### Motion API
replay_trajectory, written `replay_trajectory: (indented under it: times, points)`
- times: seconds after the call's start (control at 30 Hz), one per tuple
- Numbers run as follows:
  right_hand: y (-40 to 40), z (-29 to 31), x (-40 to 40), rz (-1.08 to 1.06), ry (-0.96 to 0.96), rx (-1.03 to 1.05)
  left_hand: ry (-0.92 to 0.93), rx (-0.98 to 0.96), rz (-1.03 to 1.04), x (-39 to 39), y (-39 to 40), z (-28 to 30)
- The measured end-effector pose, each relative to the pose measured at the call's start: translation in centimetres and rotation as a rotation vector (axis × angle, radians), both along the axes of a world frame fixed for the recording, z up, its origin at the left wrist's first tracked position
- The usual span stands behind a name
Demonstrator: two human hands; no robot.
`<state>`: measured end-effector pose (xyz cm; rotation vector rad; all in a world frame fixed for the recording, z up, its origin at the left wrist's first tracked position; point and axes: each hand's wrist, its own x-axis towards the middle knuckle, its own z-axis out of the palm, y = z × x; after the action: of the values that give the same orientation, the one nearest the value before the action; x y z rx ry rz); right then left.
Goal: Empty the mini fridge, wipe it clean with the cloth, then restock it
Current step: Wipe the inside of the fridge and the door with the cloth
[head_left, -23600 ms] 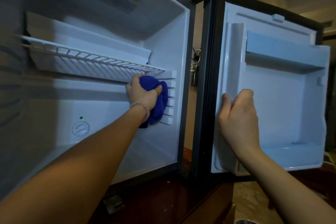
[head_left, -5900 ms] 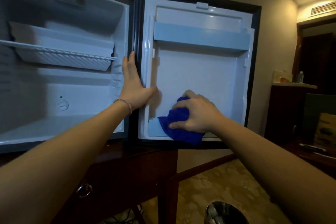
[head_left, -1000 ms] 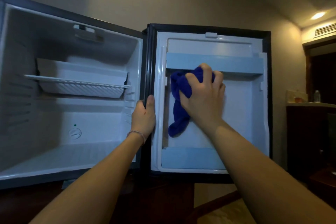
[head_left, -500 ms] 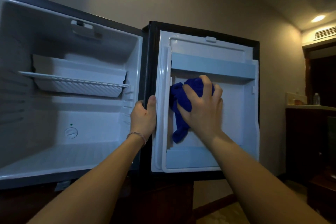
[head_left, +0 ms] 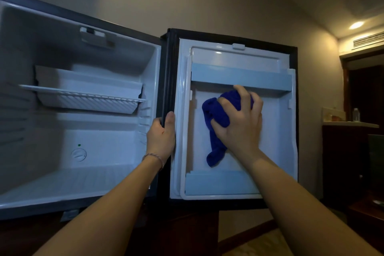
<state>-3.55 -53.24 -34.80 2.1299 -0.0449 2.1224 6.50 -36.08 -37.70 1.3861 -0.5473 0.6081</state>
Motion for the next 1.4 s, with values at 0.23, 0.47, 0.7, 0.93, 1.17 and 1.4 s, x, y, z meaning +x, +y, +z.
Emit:
replay_trajectory:
  times: [0.23, 0.47, 0.7, 0.93, 1.17, 1.4]
  points:
    - [4.1, -0.1, 1.6, 0.005, -0.017, -0.134, 0.009, 0.014, -0.009, 0.3, 0.1, 0.1]
    - [-2.5, 1.5, -0.4, -0.039, -0.004, -0.055, 0.009, 0.026, -0.012, 0.1, 0.3, 0.1]
    - [-7.0, -0.3, -2.1, -0.065, -0.026, 0.234, 0.011, -0.001, -0.012, 0.2, 0.2, 0.2]
    - [0.6, -3.9, 0.6, 0.15, 0.14, 0.218, 0.031, 0.004, 0.002, -0.1, 0.0, 0.3]
    - [2.1, -4.4, 1.8, 0.265, 0.176, 0.062, 0.032, 0.022, 0.041, -0.1, -0.3, 0.4]
    - [-4.1, -5.8, 0.6, 0.174, 0.243, 0.192, 0.023, 0.036, 0.06, 0.4, -0.1, 0.3]
